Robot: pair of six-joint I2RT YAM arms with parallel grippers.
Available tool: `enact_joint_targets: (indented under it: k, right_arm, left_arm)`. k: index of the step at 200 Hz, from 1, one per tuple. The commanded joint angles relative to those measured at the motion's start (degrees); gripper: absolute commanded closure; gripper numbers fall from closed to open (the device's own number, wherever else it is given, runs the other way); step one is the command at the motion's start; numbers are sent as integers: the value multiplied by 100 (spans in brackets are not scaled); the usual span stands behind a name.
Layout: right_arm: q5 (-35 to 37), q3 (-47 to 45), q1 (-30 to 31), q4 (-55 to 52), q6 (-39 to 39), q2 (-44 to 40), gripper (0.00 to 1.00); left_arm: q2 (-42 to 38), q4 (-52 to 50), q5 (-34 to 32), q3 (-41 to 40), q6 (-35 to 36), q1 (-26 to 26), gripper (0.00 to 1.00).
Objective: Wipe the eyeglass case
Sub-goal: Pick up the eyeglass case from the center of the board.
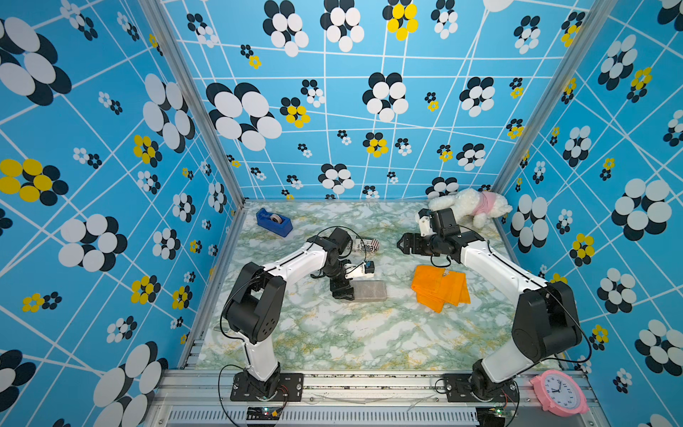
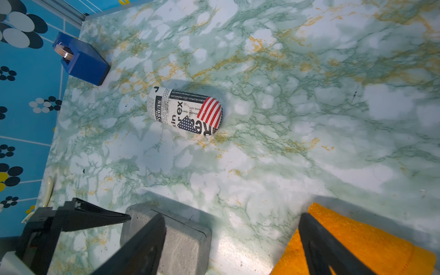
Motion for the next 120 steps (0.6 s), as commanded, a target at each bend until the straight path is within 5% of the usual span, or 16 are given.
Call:
enact_joint_targets:
  k: [1, 67, 120]
  right_arm:
    - [-248, -47, -1, 112, 97, -5, 10]
    - [-324, -42, 2, 123, 98, 20, 10]
    - [-307, -3, 6, 97, 72, 14, 9]
  left_arm:
    - [203, 178, -70, -85, 110, 10, 19]
    - [456, 179, -36, -90, 33, 22, 9]
    - [423, 426, -194, -241, -65, 18, 9]
